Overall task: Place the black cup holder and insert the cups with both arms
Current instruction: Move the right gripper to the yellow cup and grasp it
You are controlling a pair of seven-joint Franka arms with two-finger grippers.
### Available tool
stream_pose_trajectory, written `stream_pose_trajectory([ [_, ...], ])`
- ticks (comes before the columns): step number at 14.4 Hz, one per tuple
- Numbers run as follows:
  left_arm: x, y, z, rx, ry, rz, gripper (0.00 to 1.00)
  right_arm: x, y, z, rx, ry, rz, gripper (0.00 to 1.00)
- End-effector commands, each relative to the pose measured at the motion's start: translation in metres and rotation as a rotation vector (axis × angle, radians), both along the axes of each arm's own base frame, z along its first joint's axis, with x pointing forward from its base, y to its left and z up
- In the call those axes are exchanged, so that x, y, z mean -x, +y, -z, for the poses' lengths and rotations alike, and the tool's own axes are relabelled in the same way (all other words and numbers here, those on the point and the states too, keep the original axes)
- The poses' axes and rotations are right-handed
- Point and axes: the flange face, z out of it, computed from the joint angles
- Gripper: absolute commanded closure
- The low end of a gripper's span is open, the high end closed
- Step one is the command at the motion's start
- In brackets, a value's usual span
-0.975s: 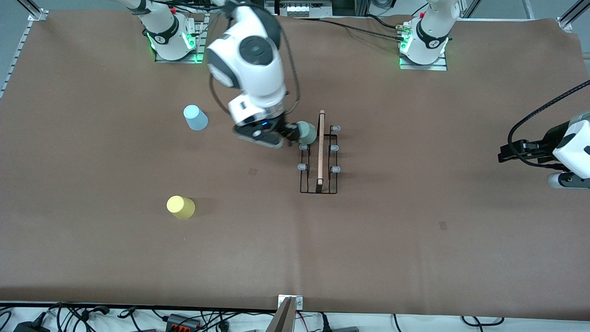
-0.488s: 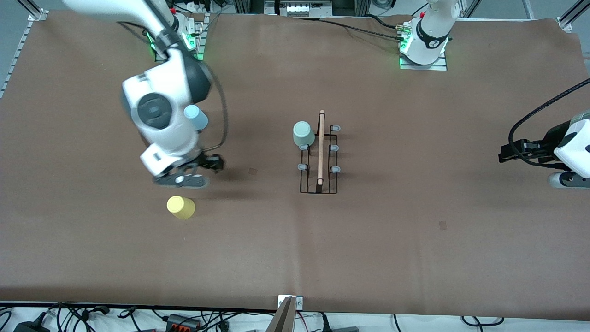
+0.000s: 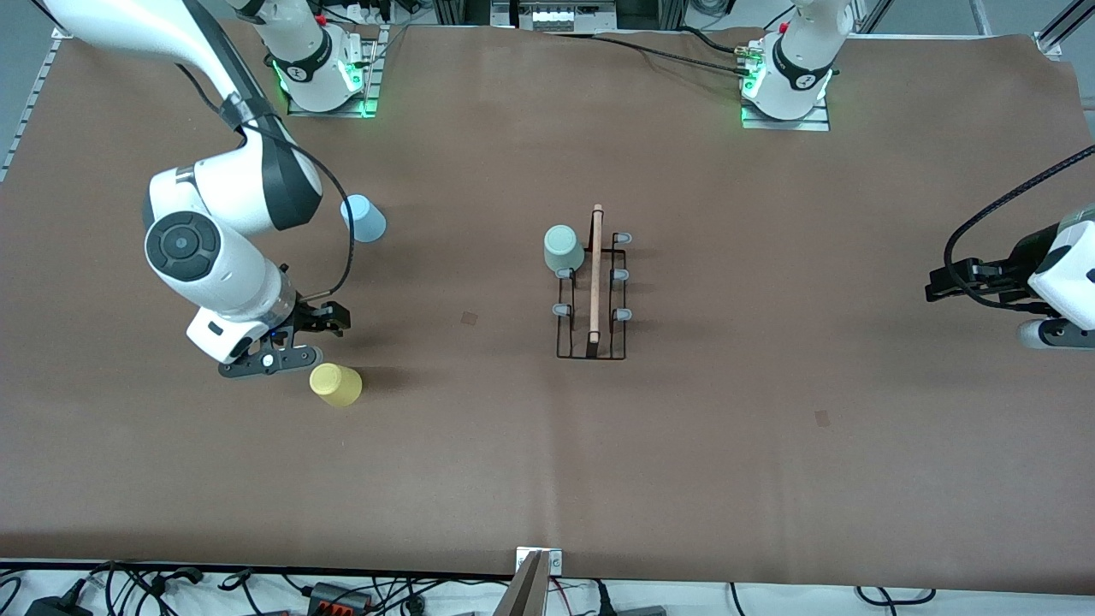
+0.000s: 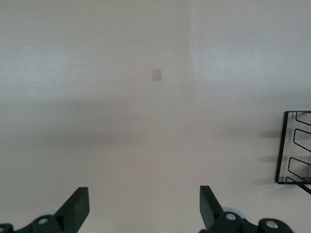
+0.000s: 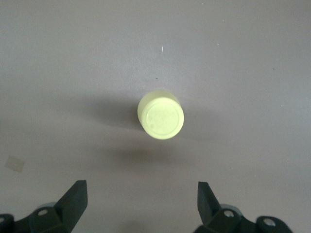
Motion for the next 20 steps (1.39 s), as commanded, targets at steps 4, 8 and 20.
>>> stream_pose_trajectory([
  [4, 0.005, -0.001, -0.009, 0.012, 0.001, 0.012, 0.00, -0.025, -0.032, 0.051, -0.031, -0.087, -0.011, 0.00],
  [8, 0.005, -0.001, -0.010, 0.011, 0.000, 0.012, 0.00, -0.034, -0.041, 0.091, -0.064, -0.134, 0.003, 0.00],
  [20, 0.005, -0.001, -0.010, 0.011, 0.000, 0.012, 0.00, -0.019, -0.033, 0.127, -0.084, -0.107, -0.013, 0.63],
])
